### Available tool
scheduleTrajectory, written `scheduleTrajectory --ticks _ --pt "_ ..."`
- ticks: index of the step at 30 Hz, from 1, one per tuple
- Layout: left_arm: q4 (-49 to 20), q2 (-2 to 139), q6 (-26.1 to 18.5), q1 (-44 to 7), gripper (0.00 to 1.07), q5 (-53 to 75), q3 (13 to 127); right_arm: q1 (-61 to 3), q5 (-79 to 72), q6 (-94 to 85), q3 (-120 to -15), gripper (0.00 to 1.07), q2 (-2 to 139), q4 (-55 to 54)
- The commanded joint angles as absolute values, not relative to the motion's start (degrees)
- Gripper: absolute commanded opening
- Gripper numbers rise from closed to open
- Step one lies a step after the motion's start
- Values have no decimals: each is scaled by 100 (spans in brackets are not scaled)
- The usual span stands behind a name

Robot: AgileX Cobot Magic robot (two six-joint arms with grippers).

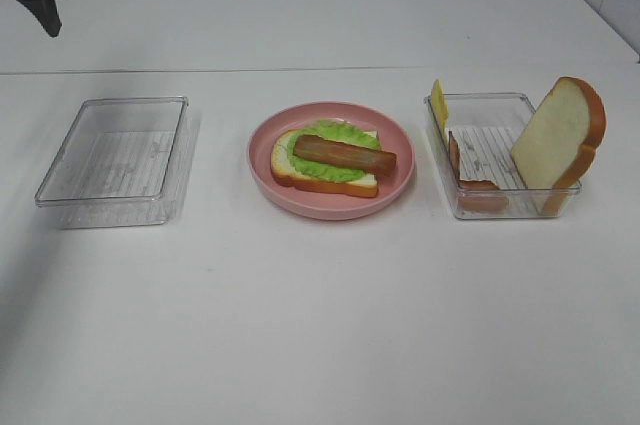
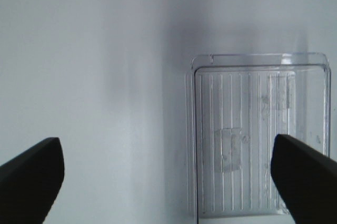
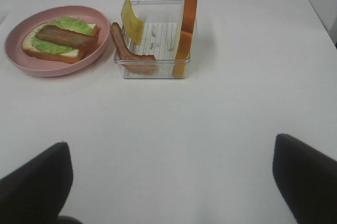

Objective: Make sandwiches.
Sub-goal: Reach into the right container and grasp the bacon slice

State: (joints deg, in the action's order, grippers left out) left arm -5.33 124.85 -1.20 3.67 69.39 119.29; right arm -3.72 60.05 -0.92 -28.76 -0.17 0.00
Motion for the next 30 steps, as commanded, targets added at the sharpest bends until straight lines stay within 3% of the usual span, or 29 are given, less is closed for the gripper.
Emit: scheduleTrajectory --ticks 1,7,16,30 --pt "-745 12072 -378 350 100 7305 11482 -361 6022 -80 -2871 98 -155 0" --pt "-745 10829 -430 350 99 6944 10078 -361 6022 -80 -2871 98 -155 0" --pt "-739 7620 -653 350 98 5661 6721 -361 6022 -80 -2871 98 -155 0" --pt "-751 3409 -676 350 98 5586 4372 -361 6022 -80 -2871 98 -155 0"
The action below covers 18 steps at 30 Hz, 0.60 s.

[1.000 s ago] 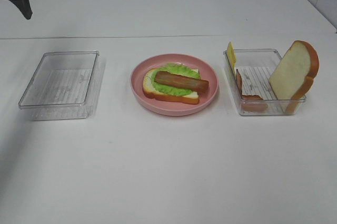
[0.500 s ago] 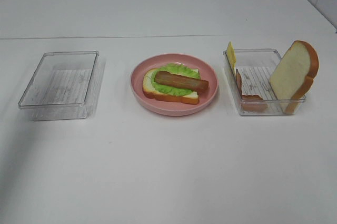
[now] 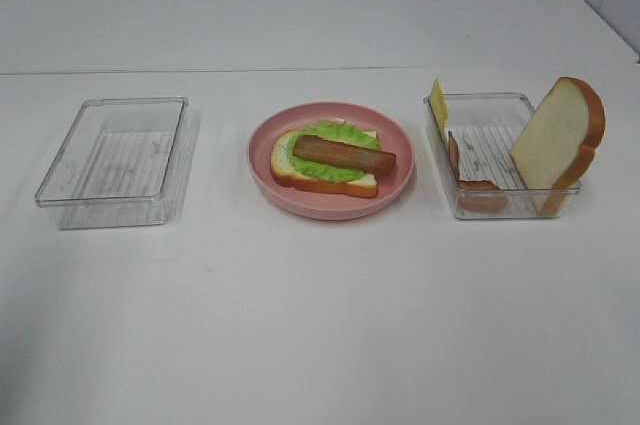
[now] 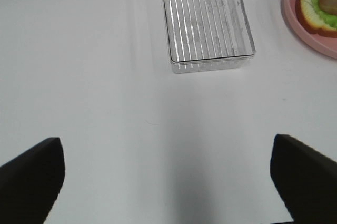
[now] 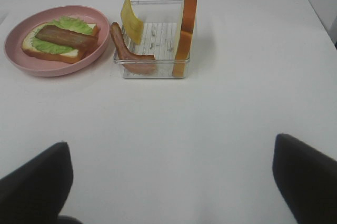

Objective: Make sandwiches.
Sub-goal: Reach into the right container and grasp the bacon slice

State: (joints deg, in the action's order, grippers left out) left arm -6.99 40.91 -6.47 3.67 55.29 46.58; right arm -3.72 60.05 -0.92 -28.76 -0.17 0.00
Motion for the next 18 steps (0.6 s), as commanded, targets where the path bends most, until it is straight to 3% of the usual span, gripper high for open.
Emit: scheduleTrajectory --ticks 1,7,18 --pt "-751 3128 -676 350 98 5649 4291 -361 6022 -80 -2871 98 -155 0" --pt "-751 1742 -670 350 98 6217 3701 -361 6022 -80 -2871 98 -155 0" --pt "-705 -178 -653 350 98 6039 2951 -361 6022 -80 -2871 98 -155 0"
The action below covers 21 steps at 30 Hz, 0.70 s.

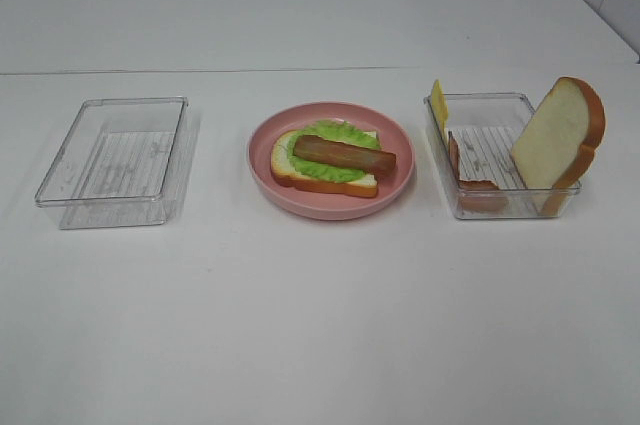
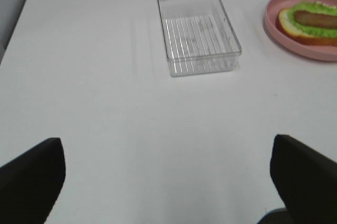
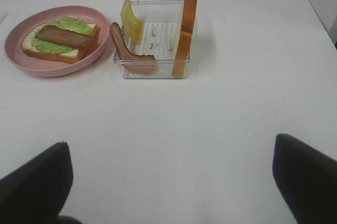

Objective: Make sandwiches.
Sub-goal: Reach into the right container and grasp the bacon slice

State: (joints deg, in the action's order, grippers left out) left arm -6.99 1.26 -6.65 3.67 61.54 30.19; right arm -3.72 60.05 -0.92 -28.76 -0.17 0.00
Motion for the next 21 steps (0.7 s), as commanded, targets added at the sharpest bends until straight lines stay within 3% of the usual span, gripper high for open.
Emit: scheduleTrajectory --ticks 1,10,21 --pt "-722 -92 -653 350 98 6010 2916 -361 6022 -80 -2871 98 -155 0" --pt "-344 -149 -57 350 98 5930 2859 -361 6022 -80 -2871 98 -143 0" --pt "-367 -132 -52 350 98 5924 2859 -361 6022 -80 -2871 98 -138 0"
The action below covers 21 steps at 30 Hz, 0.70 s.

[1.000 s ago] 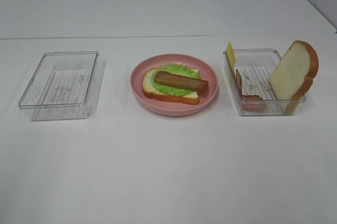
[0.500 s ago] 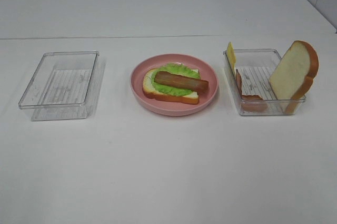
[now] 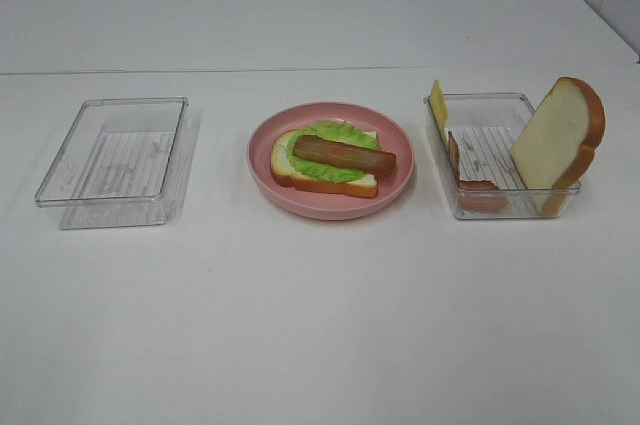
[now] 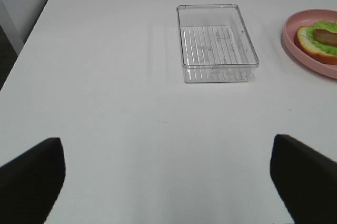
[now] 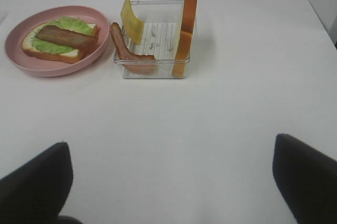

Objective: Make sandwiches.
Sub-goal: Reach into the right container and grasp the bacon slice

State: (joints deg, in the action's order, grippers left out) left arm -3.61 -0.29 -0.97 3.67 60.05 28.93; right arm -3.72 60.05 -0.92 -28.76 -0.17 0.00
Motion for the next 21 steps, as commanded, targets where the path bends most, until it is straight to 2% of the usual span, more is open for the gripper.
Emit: scheduleTrajectory --ticks 1,8,10,12,13,14,16,17,18,21 --pt "-367 -132 -52 350 98 5924 2859 -361 6022 -80 -2871 98 -103 0" --pt "-367 -132 -52 350 98 5924 2859 -361 5999 -80 -2882 98 533 52" --pt "-367 -132 -52 350 98 5924 2859 -361 5901 -74 -3008 98 1450 0" --pt "-367 -132 -52 350 98 5924 2859 -361 5844 -74 -3111 98 1776 0" --pt "-367 -132 -52 350 98 5924 2859 -361 5718 -57 -3432 98 2618 -63" --pt "-367 -132 -52 350 98 5924 2859 -361 5718 -57 -3432 98 2618 -63" --pt "-367 -132 -52 350 98 5924 2859 -361 5563 -63 -4045 98 3850 -252" --pt "-367 -132 -52 350 98 5924 2859 -361 5563 -63 -4045 98 3850 -252" --pt "-367 -132 -52 350 98 5924 2859 -361 5403 -63 -4435 98 4509 -344" --pt "-367 -132 -52 350 98 5924 2859 -361 5466 -74 -4939 98 5306 -424"
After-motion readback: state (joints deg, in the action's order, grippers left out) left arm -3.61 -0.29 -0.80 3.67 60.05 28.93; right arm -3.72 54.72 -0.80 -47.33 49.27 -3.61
